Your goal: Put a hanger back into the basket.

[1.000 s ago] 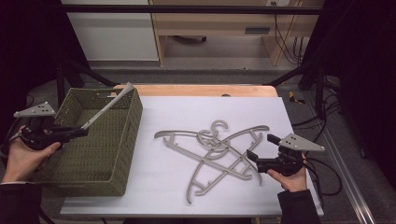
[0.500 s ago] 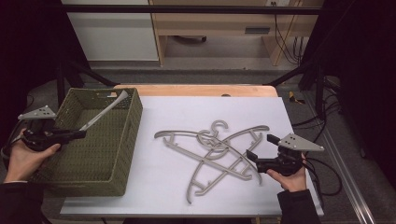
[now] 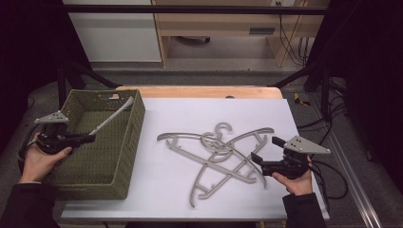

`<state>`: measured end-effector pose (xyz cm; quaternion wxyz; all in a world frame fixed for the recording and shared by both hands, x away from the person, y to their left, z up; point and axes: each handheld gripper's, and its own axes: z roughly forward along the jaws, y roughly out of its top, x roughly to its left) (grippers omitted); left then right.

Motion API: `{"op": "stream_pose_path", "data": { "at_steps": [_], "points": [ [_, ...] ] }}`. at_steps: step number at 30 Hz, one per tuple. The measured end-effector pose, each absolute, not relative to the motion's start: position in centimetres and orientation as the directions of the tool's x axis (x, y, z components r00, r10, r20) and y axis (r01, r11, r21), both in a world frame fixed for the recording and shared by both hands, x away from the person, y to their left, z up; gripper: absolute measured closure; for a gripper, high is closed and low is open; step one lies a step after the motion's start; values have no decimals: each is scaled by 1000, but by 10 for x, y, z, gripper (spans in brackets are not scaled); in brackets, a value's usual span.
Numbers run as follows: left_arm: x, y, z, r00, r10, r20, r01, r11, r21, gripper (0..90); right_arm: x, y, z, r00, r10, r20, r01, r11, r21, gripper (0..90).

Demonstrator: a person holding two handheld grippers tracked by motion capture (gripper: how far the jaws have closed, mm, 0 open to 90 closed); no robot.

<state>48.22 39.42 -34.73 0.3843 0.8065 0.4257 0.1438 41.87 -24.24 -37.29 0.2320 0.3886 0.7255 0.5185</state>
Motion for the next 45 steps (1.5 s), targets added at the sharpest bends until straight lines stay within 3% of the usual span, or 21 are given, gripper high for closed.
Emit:
{"op": "stream_pose_path", "data": {
  "at_steps": [15,18,22,27,33,40,45],
  "points": [
    [489,383,-380,553,829,-78,636,-360,683,803,418,-243,-372,-590,804,68,319,155,935,50],
    [490,380,-385,534,843,-58,673,-382,634,781,418,-242,-372,-591,804,67,319,157,935,50],
    [487,382,-378,537,839,-84,658,-355,664,743,418,-242,-372,-591,804,66,320,158,934,50],
    [474,377,-364,549,832,-77,610,-336,718,627,418,-242,-372,-592,803,61,319,164,934,50],
    [457,362,-349,547,837,-35,528,-311,790,411,419,-241,-373,-591,804,61,321,165,932,52],
    [436,323,-333,588,809,3,403,-296,866,211,420,-238,-374,-591,804,62,326,167,931,57],
    [428,300,-331,609,793,-14,378,-275,884,154,420,-237,-376,-594,803,55,330,180,927,68]
  ]
}}
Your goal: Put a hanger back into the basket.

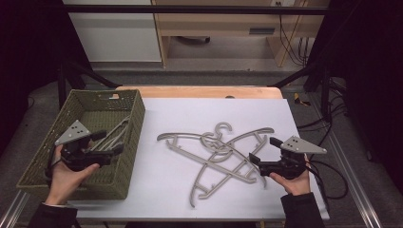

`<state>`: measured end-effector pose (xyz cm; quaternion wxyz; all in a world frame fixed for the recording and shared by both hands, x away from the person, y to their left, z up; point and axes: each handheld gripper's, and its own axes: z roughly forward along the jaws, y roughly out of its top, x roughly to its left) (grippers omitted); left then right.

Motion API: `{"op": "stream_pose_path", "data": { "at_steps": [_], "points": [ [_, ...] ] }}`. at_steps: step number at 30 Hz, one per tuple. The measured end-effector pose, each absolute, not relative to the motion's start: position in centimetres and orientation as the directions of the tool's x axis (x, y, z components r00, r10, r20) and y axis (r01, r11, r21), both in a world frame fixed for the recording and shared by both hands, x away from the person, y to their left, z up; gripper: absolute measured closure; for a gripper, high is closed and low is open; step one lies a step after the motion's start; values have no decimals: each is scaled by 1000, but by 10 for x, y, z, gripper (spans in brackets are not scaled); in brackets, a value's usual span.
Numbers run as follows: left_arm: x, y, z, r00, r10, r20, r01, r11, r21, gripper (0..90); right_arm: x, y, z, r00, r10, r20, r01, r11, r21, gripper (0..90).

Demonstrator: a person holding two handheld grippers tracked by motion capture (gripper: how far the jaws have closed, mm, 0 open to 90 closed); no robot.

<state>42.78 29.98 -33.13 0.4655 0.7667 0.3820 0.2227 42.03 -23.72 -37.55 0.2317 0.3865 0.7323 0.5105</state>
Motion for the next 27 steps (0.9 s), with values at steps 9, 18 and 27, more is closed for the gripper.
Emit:
{"op": "stream_pose_path", "data": {
  "at_steps": [9,18,27],
  "points": [
    [413,246,-348,653,756,-41,344,-248,905,127,427,-227,-387,-599,800,42,386,241,891,185],
    [411,222,-371,670,742,-37,358,-279,891,102,446,-216,-413,-589,808,22,455,309,835,306],
    [410,211,-383,702,711,-44,358,-299,884,97,468,-201,-439,-584,811,-6,530,387,754,502]
  ]
}}
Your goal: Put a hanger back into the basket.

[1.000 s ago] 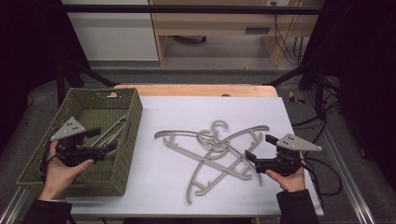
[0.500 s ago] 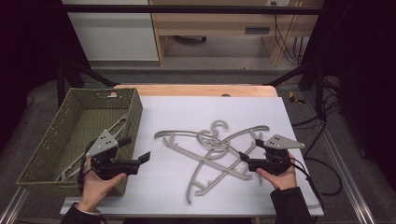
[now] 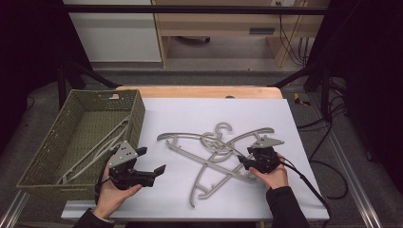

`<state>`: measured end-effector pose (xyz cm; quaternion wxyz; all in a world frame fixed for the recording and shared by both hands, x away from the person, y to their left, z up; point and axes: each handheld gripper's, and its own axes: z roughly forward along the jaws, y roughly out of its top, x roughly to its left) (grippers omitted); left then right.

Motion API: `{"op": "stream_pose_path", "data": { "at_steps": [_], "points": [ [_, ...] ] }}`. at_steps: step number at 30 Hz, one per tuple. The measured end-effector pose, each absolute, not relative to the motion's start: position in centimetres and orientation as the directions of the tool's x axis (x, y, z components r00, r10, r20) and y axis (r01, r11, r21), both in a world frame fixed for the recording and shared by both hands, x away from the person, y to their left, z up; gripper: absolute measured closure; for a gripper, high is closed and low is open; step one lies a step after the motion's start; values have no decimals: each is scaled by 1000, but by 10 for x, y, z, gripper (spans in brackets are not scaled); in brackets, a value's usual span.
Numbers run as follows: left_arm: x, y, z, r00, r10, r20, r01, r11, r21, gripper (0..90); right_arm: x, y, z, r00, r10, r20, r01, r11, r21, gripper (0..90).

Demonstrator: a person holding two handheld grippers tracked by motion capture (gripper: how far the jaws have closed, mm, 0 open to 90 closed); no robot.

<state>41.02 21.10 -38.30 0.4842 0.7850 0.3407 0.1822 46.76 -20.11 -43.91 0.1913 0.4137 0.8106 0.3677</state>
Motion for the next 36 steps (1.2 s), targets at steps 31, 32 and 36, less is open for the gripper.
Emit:
{"op": "stream_pose_path", "data": {
  "at_steps": [31,32,36],
  "points": [
    [408,205,-386,706,707,-32,365,-326,872,99,473,-205,-457,-534,842,75,680,376,630,823],
    [408,204,-386,707,706,-33,365,-326,872,100,471,-204,-457,-532,844,75,680,373,631,823],
    [407,203,-386,708,706,-34,366,-325,872,100,461,-201,-456,-519,851,86,693,359,625,824]
  ]
}}
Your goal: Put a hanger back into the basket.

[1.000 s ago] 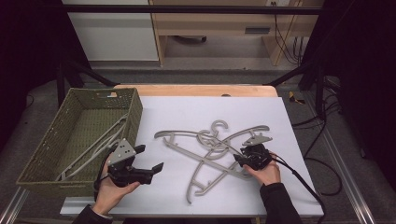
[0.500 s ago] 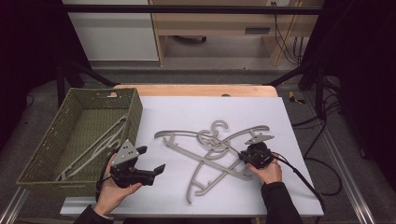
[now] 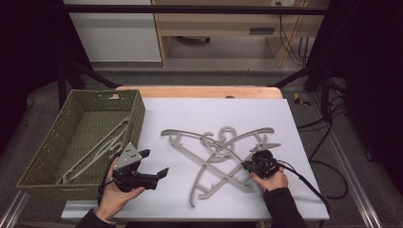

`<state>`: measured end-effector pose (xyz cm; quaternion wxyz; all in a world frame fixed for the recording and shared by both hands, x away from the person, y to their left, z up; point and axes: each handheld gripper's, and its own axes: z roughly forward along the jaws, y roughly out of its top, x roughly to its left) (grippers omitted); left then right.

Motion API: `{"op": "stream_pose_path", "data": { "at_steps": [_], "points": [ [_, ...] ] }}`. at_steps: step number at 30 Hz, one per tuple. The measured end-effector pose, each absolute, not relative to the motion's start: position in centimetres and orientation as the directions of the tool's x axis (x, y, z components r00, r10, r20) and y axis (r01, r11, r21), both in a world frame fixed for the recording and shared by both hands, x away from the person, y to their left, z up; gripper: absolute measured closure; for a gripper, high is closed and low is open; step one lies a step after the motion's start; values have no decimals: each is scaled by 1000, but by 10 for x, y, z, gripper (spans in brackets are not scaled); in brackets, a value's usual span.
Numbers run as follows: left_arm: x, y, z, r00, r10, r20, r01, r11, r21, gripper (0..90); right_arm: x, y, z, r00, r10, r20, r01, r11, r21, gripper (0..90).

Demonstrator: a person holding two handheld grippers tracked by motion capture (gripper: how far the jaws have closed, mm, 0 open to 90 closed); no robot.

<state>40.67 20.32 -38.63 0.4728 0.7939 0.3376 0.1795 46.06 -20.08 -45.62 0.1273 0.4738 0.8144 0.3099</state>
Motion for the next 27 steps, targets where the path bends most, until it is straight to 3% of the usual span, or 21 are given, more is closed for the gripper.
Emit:
{"op": "stream_pose_path", "data": {
  "at_steps": [9,19,27],
  "points": [
    [405,201,-387,713,700,-38,367,-328,870,100,442,-193,-458,-519,846,122,706,345,618,811],
    [403,199,-387,719,694,-41,366,-328,871,101,441,-196,-446,-578,808,110,627,354,694,533],
    [403,198,-388,723,690,-38,364,-334,870,101,459,-187,-446,-603,797,39,587,410,698,515]
  ]
}}
